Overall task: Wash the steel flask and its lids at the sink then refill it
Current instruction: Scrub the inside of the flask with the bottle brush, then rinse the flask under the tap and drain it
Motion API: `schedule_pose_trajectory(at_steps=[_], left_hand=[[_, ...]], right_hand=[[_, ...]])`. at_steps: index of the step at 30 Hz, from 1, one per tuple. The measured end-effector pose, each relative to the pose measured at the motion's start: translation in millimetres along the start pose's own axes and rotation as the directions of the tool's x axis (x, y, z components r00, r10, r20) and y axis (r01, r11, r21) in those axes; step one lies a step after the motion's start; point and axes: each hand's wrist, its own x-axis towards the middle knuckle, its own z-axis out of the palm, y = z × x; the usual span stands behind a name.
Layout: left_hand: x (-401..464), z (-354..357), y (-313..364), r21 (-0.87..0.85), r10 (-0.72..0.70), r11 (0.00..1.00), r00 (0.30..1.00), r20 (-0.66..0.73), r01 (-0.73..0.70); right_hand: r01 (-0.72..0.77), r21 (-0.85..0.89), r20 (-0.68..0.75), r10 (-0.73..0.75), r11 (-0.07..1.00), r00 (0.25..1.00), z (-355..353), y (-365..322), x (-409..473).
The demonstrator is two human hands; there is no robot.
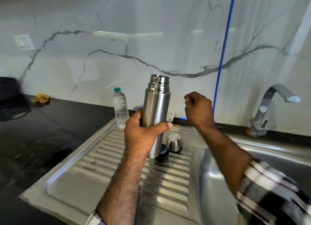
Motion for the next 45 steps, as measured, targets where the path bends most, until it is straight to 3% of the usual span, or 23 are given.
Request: schedule_pose_trajectory(at_steps=[1, 3, 5, 7, 10, 13, 15, 18, 19, 20, 23, 25, 29, 33, 37, 45], left_hand=[[-3.6, 2.0, 2.4, -0.027, -0.02, 0.999, 1.0, 0.012, 0.02], [-12.5, 12.0, 9.1, -0.063, -0.053, 0.996, 0.997, 0.06, 0.057], [-26.1, 28.2, 15.6, -0.074, -0.063, 0.995, 0.99, 0.129, 0.072], [-43.3, 46.3, 23.1, -0.09, -0.055, 0.993, 0.978, 0.2, 0.075], [-67.3, 74.6, 33.2, -0.071, -0.039, 0.995, 0.953, 0.3, 0.064], [-89.1, 101.9, 36.3, 0.0, -0.022, 1.0, 0.908, 0.418, 0.024], [-96.6, 119.6, 31.1, 0.048, -0.026, 0.999, 0.82, 0.572, -0.002], [-96.7, 136.8, 17.7, 0.197, -0.121, 0.977, 0.553, 0.825, -0.081], [-95.9, 140.2, 13.8, 0.252, -0.171, 0.964, 0.525, 0.834, -0.087], [-95.0, 145.2, 5.2, 0.29, -0.204, 0.954, 0.554, 0.807, -0.071], [-94.5, 159.8, -22.1, 0.237, -0.148, 0.972, 0.798, 0.585, 0.006], [-94.8, 165.3, -35.7, 0.191, -0.1, 0.981, 0.86, 0.5, 0.003], [-87.9, 166.9, -43.1, 0.21, -0.038, 0.975, 0.875, 0.483, -0.073], [-82.2, 167.5, -50.8, 0.24, -0.033, 0.968, 0.905, 0.425, -0.077], [-81.8, 165.3, -54.1, 0.25, -0.032, 0.963, 0.886, 0.463, -0.096], [-81.1, 160.3, -53.5, 0.271, -0.052, 0.958, 0.879, 0.475, -0.09]], right_hand=[[-0.061, 0.321, -0.005, 0.066, 0.945, 0.998, -19.7, -15.3, -11.8], [-0.078, 0.584, 0.097, 0.026, 0.808, 0.995, -69.8, -46.6, -38.1], [-0.039, 0.604, 0.205, -0.108, 0.796, 0.973, -111.6, -63.9, -62.6], [-0.009, 0.502, 0.277, -0.152, 0.865, 0.949, -140.1, -65.8, -76.7], [-0.056, 0.392, 0.339, -0.088, 0.918, 0.937, -173.5, -48.6, -83.0], [-0.116, 0.457, 0.31, -0.036, 0.882, 0.95, -203.5, -23.9, -90.5], [-0.124, 0.505, 0.228, 0.007, 0.854, 0.974, -214.2, 1.5, -98.7], [-0.14, 0.471, 0.109, 0.1, 0.871, 0.989, -225.3, 47.3, -117.0], [-0.166, 0.467, 0.089, 0.14, 0.869, 0.986, -230.0, 62.1, -123.9], [-0.185, 0.456, 0.061, 0.176, 0.871, 0.982, -234.2, 76.3, -130.0], [-0.205, 0.219, 0.02, 0.206, 0.954, 0.978, -239.3, 114.6, -132.7], [-0.225, 0.021, 0.083, 0.222, 0.974, 0.971, -233.6, 135.2, -134.5], [-0.223, -0.263, 0.345, 0.307, 0.939, 0.887, -210.1, 169.1, -141.7], [-0.077, -0.533, 0.523, 0.4, 0.843, 0.753, -184.5, 180.1, -153.6], [0.02, -0.661, 0.563, 0.479, 0.75, 0.673, -167.4, 183.2, -167.8], [0.121, -0.745, 0.575, 0.54, 0.656, 0.615, -155.5, 182.3, -181.8]])
